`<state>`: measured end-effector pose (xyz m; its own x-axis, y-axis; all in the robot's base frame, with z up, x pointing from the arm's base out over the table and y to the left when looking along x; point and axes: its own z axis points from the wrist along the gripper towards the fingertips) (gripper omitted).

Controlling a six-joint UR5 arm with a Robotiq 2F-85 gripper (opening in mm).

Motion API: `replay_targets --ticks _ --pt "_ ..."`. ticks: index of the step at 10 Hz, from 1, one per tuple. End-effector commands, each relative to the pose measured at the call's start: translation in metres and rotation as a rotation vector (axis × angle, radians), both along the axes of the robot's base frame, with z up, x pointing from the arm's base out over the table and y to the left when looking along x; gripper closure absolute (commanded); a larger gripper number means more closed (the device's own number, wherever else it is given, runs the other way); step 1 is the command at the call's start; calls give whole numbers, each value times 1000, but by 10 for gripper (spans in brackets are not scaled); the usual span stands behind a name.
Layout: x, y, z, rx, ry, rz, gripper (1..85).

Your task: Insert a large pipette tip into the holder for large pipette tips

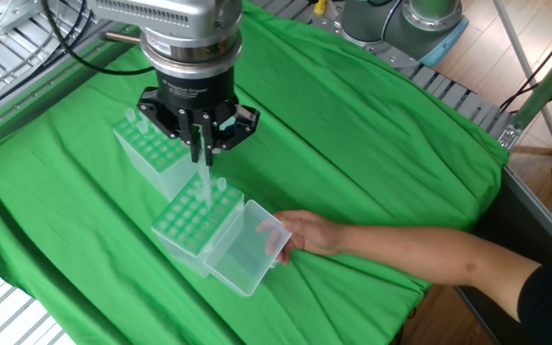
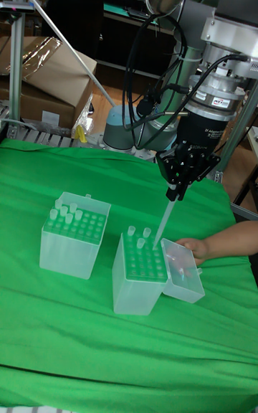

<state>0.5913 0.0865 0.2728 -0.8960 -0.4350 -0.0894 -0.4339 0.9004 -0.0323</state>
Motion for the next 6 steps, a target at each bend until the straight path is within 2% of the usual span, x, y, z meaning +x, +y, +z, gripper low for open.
replay_targets --ticks 1,6 --pt "-9 3 -4 10 10 2 847" --pt "-10 2 0 10 7 12 847"
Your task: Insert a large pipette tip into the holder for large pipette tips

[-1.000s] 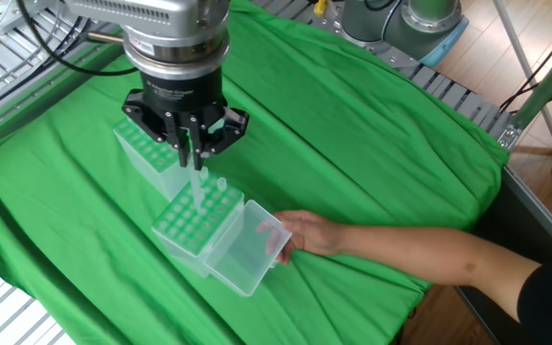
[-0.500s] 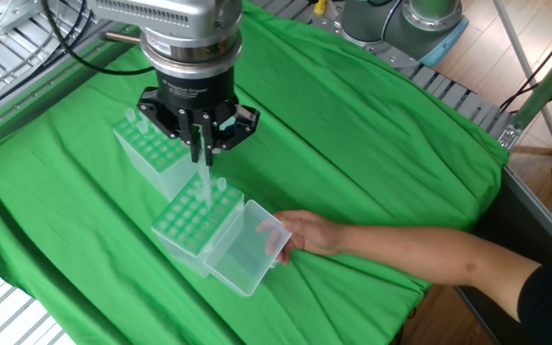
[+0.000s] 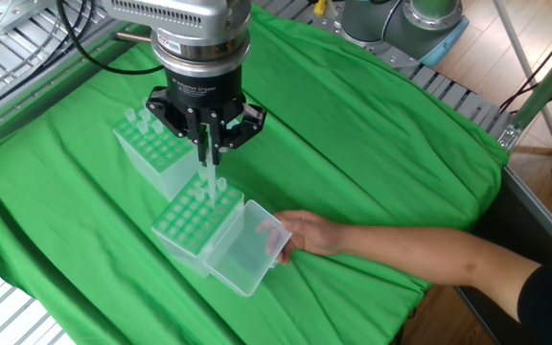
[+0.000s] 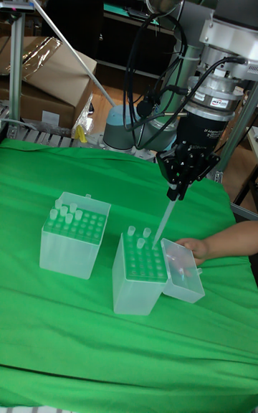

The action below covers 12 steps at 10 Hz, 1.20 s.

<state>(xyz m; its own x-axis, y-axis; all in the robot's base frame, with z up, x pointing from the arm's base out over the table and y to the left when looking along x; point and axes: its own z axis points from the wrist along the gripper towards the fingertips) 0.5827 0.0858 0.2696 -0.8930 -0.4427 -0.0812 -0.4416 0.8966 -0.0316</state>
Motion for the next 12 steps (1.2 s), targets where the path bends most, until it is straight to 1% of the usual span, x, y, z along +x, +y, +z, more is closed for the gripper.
replay_targets --ticks 1,2,5,12 --pt "-4 1 6 7 7 2 847" --pt "-6 1 8 7 11 2 847" --pt "-4 3 8 16 5 -4 847" --pt "-4 0 -1 10 4 2 847"
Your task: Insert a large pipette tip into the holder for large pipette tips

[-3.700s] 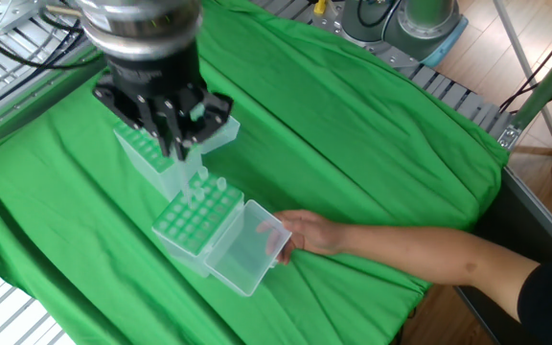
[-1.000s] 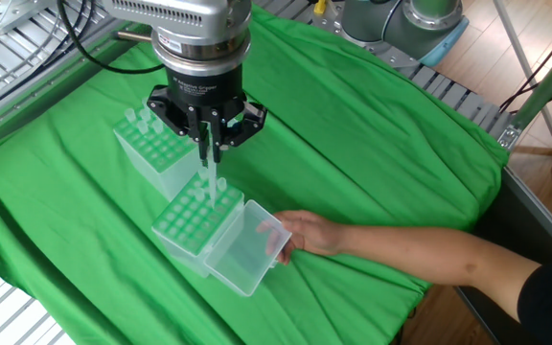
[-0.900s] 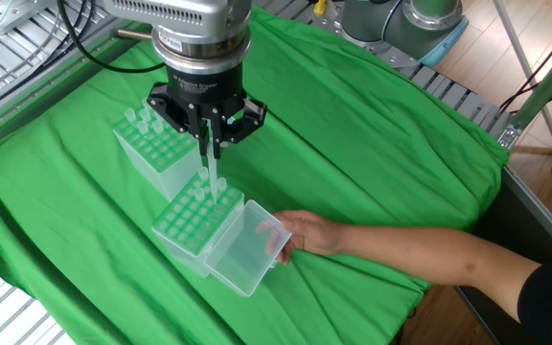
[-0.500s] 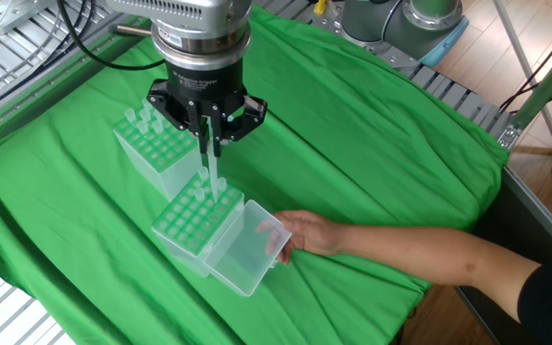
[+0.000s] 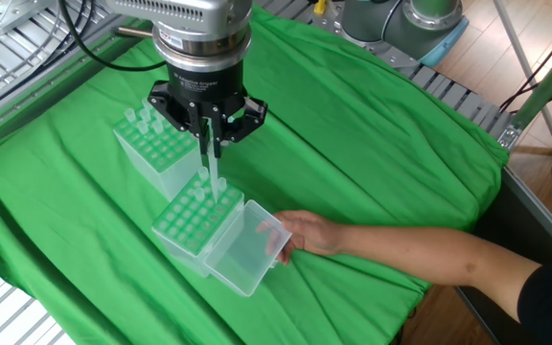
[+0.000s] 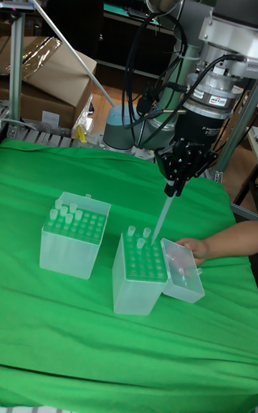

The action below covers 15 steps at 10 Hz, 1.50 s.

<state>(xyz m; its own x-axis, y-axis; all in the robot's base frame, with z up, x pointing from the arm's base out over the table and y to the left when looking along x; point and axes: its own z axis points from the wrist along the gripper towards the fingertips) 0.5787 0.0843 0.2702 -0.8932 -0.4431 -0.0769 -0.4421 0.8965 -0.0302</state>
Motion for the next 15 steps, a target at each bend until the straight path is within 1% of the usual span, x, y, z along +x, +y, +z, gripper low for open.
replay_targets --ticks 1,3,7,15 --pt "1 2 -3 11 -2 4 847" --pt "0 1 0 9 -2 5 847" --pt "-5 1 7 4 18 -1 847" --pt "-2 3 1 7 8 -3 847"
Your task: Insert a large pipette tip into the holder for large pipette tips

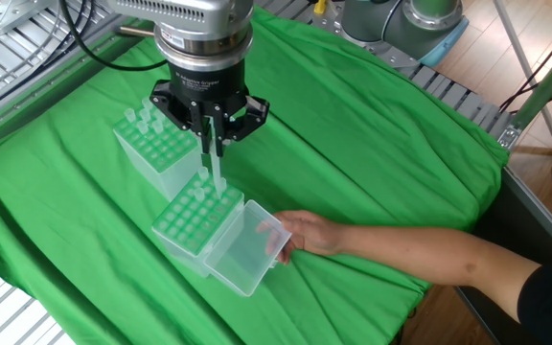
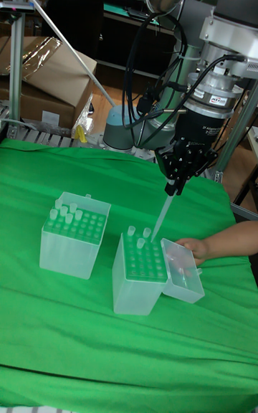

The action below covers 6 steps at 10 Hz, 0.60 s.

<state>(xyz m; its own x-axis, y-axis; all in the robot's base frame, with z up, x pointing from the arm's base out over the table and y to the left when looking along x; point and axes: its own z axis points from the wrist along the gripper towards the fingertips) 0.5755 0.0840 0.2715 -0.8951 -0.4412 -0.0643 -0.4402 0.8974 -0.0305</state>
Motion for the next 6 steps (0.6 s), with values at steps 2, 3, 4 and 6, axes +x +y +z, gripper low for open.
replay_targets --ticks 2,3,4,6 --pt "3 3 -3 11 -9 1 847" --pt "3 3 -4 11 -9 1 847" --pt "3 2 -3 8 -9 1 847" --pt "3 3 -2 8 -6 1 847"
